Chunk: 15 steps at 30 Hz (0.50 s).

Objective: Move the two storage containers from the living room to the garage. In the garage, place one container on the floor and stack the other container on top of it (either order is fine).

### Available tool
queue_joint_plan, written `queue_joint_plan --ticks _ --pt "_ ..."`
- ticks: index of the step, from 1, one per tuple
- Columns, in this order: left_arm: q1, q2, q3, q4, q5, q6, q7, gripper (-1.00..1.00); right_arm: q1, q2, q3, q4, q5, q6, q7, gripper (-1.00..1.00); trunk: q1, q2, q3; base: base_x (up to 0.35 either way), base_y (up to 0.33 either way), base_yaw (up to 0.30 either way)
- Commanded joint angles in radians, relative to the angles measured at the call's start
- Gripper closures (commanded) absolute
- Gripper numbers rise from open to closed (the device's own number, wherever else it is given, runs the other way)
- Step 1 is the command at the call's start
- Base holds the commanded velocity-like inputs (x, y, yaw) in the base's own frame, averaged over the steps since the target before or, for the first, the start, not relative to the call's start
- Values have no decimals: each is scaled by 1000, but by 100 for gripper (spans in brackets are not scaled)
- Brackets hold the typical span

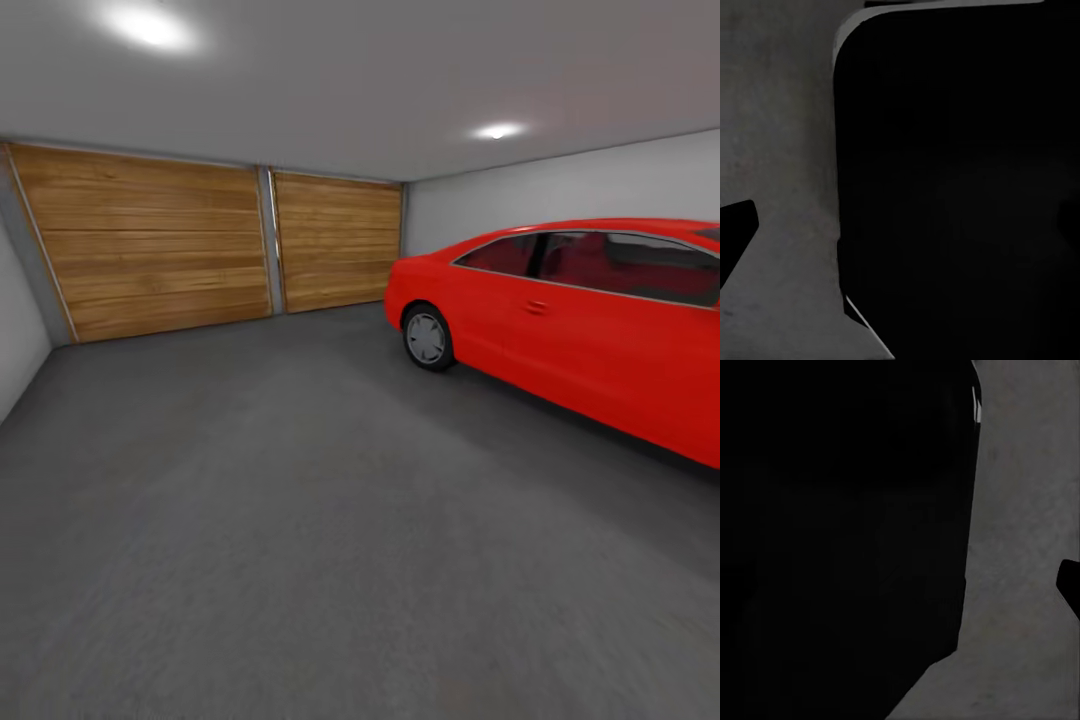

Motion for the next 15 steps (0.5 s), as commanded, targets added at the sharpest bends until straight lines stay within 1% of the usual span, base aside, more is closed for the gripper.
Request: queue_joint_plan --ticks 1,3,6,15 --pt "0 3 -1 -1 1 -1 0 -100 0 1 1 -1 1 -2 0 -100 0 0 -1 0 0 270" --pt "0 9 -2 -1 0 -2 1 -100 0 3 0 -1 0 -2 0 -100 0 0 -1 0 0 271" --pt "0 11 -3 -1 0 -2 2 -100 0 5 0 -1 -1 -2 0 -100 0 0 -1 0 0 272" --pt "0 9 0 -2 3 -2 2 -100 0 6 0 -1 -4 -2 0 -100 0 0 -1 0 0 273"
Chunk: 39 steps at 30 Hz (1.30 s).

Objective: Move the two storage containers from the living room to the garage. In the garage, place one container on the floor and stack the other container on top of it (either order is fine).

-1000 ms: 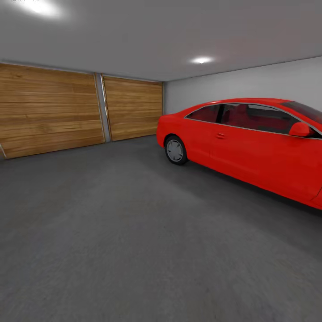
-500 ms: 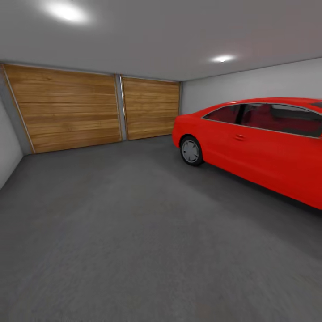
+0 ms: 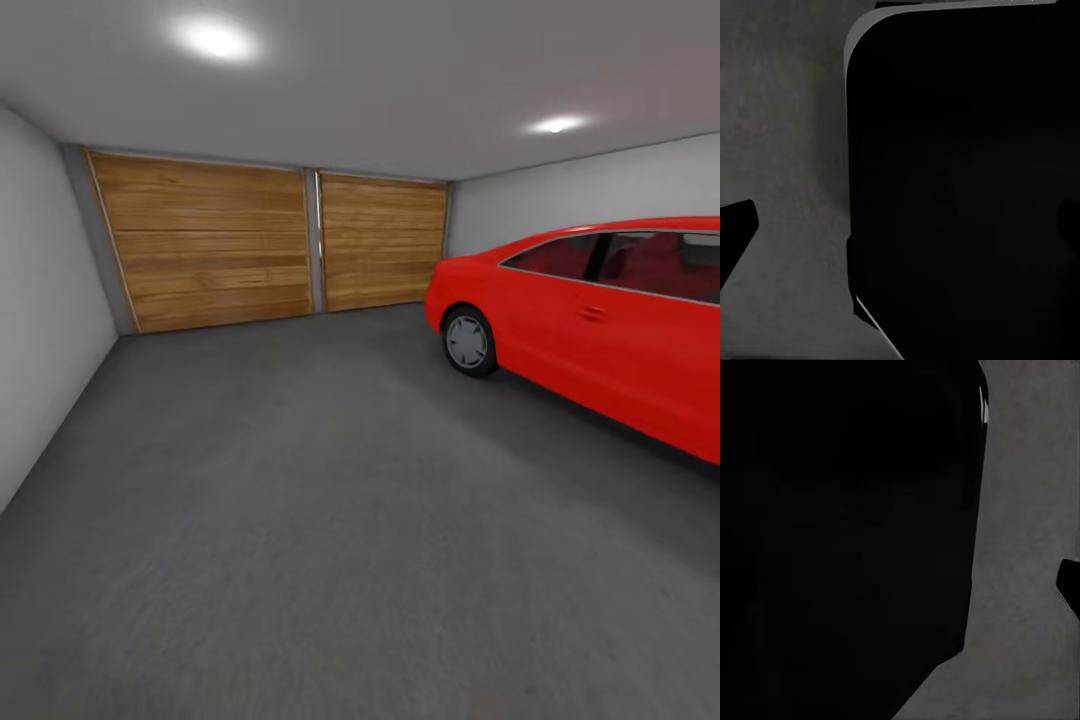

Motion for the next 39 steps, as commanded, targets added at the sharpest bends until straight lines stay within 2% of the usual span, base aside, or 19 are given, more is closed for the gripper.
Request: queue_joint_plan --ticks 1,39 --pt "0 0 -1 -1 2 -1 0 -100 0 0 1 -1 1 -2 0 -100 0 0 -1 0 0 277" --pt "0 1 -4 0 2 -1 0 -100 0 3 -2 1 2 -3 -23 -100 0 0 -1 0 0 289"
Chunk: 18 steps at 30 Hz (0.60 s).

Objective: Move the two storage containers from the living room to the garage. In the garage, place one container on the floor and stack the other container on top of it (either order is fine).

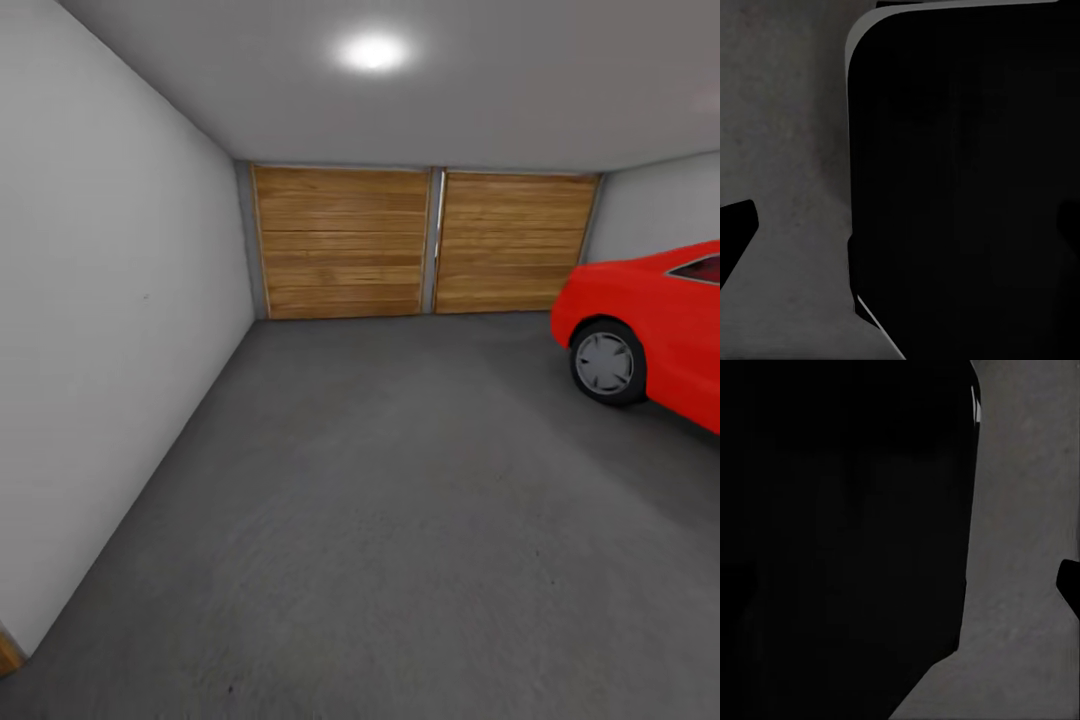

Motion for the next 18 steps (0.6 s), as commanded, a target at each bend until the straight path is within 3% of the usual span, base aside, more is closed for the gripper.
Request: queue_joint_plan --ticks 1,18 --pt "0 0 -1 -1 2 -1 0 -100 0 0 1 -1 1 -2 -2 -100 0 0 -1 0 0 289" --pt "0 0 -1 -1 1 -1 0 -100 0 0 2 -1 2 -18 -2 -100 0 0 -1 0 0 289"
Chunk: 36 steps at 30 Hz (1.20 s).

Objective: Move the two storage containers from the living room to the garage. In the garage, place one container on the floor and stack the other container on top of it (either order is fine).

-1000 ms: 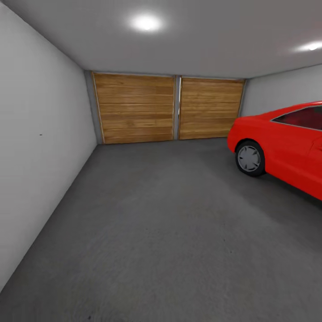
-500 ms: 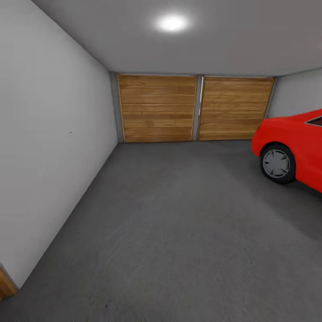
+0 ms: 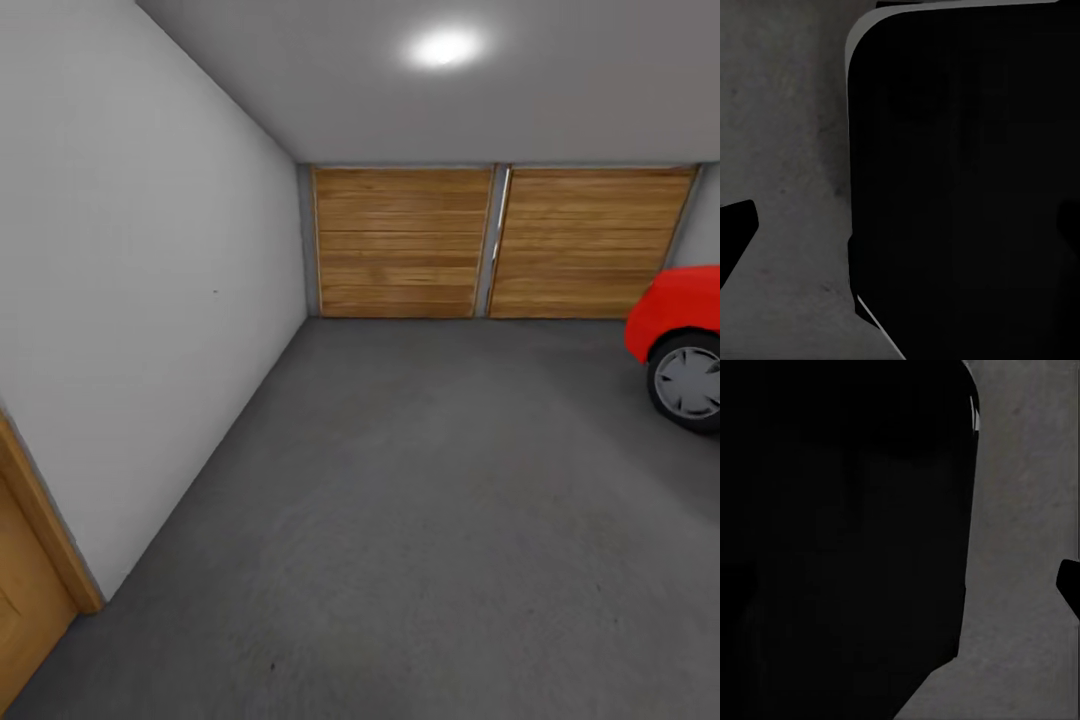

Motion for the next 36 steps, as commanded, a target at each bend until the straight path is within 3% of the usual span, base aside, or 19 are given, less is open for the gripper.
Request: queue_joint_plan --ticks 1,36 --pt "0 0 0 -1 2 -1 0 -100 0 0 1 -1 1 -6 -2 -100 0 0 -1 0 0 289" --pt "0 0 0 -1 2 -1 0 -100 0 -2 2 -1 -4 -19 -3 -100 0 0 -1 0 0 289"
